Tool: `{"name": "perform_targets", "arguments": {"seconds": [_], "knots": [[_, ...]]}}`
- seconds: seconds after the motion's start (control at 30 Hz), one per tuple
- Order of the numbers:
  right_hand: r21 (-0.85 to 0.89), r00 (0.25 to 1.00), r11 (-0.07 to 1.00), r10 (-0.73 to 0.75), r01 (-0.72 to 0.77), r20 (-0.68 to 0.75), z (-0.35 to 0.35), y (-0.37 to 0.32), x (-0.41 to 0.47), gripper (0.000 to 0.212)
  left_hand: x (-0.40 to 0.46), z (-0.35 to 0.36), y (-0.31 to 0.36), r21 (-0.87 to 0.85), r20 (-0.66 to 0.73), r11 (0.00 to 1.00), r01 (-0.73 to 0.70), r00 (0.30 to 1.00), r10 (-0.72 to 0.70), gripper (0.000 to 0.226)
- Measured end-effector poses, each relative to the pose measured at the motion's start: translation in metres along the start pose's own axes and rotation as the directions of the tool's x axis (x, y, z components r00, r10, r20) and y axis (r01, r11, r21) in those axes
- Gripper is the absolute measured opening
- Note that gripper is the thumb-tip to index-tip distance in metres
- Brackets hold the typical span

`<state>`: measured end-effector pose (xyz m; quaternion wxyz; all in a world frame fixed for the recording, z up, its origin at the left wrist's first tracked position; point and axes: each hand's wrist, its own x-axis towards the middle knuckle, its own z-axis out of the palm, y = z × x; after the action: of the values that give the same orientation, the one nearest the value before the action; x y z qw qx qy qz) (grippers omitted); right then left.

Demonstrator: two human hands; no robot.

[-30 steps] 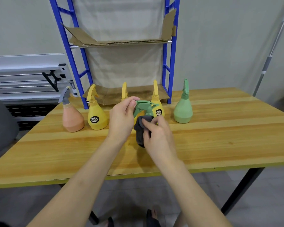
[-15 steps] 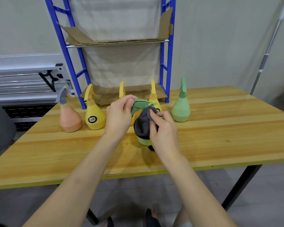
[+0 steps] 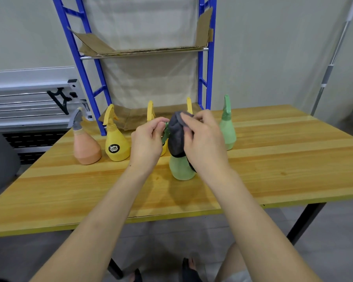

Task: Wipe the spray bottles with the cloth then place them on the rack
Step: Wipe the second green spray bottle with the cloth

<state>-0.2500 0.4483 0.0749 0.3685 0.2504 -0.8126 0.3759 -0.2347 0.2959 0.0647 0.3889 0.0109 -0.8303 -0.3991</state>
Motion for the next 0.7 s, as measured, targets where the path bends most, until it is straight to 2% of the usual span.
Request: {"name": "perform_targets", "arguments": {"seconds": [0.1, 0.27, 0.37, 0.5, 0.7], "knots": [[-0.076, 0.992, 0.997, 0.005, 0.005, 0.13, 0.003, 0.007, 0.004, 0.023, 0.001, 0.0, -0.004, -0.036, 0.004, 0.999, 0.022, 1.0, -0.022, 0.024], [-0.124, 0.978, 0.987, 0.118, -0.098, 0.171, -0.005, 0.022, 0.009, 0.027, 0.002, 0.0, -0.001, -0.076, 0.019, 0.993, 0.095, 0.995, -0.093, 0.022], [-0.131, 0.984, 0.99, 0.07, -0.049, 0.164, -0.003, 0.005, 0.01, 0.024, 0.002, 0.0, 0.0, -0.14, 0.041, 0.98, 0.144, 0.989, -0.14, 0.021], [-0.115, 0.983, 0.992, -0.034, 0.055, 0.179, 0.003, -0.017, 0.012, 0.021, 0.001, -0.001, 0.002, -0.142, 0.018, 0.981, 0.134, 0.991, -0.133, 0.019], [-0.112, 0.972, 0.987, 0.134, -0.114, 0.191, -0.001, 0.011, 0.01, 0.027, 0.003, 0.0, 0.002, -0.139, 0.035, 0.976, 0.166, 0.986, -0.163, 0.017]]}}
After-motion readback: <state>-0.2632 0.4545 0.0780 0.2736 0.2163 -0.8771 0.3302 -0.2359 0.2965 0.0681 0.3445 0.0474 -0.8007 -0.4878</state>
